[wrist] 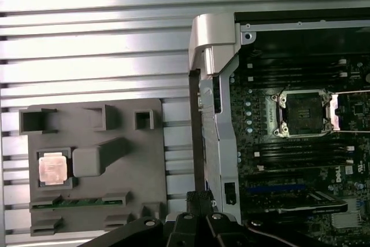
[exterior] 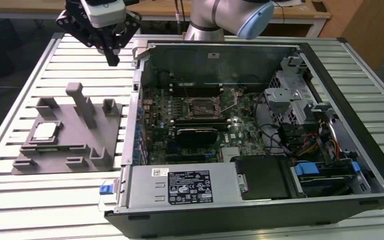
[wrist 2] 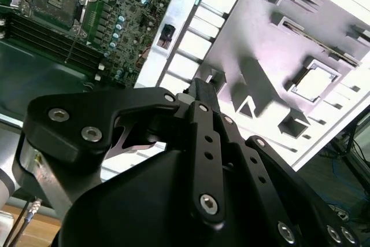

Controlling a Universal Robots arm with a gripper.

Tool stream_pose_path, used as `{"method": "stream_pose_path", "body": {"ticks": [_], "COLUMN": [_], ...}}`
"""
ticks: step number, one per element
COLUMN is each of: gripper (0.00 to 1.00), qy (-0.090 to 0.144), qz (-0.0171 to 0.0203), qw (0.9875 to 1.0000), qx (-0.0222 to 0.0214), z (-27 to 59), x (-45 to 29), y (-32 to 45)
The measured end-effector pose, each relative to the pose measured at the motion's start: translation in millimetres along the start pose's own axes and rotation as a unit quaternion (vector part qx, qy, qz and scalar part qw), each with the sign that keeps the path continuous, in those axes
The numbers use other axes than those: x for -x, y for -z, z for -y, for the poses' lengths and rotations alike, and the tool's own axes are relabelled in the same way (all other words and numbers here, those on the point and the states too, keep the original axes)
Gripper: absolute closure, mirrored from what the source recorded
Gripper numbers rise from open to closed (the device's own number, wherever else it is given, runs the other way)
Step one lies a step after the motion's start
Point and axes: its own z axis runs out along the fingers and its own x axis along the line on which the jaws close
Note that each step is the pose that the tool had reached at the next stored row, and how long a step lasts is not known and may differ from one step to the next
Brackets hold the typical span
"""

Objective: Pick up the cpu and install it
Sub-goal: 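Reach for the cpu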

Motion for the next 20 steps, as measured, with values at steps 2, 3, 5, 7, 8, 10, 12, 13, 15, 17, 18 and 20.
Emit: {"method": "stream_pose_path", "body": {"ticks": [2, 3, 5, 7, 8, 10, 12, 13, 15, 17, 18, 20], "gripper": [0.89, 0.89, 0.89, 0.89, 0.89, 0.89, 0.89, 0.89, 0.89, 0.89, 0.89, 0.89], "qy": [0.000, 0.000, 0.000, 0.000, 0.000, 0.000, 0.000, 0.000, 0.000, 0.000, 0.000, 0.000], "qz": [0.0000, 0.0000, 0.0000, 0.0000, 0.0000, 0.0000, 0.0000, 0.0000, 0.0000, 0.0000, 0.0000, 0.0000], "qw": [1.0000, 1.0000, 1.0000, 1.0000, 1.0000, 1.0000, 1.0000, 1.0000, 1.0000, 1.0000, 1.0000, 1.0000], "qx": [0.0000, 0.0000, 0.0000, 0.0000, 0.0000, 0.0000, 0.0000, 0.0000, 0.0000, 0.0000, 0.0000, 0.0000], "z": [0.2, 0.3, 0.5, 0.6, 0.7, 0.9, 1.1, 1.2, 1.4, 1.6, 1.7, 1.9], "x": [-2.2, -3.4, -5.8, -8.3, -9.6, -11.9, -14.3, -15.4, -17.6, -19.9, -21.0, -23.6], "y": [-0.1, 0.0, -0.2, -0.2, -0.2, -0.3, -0.4, -0.4, -0.5, -0.6, -0.7, -0.8]}}
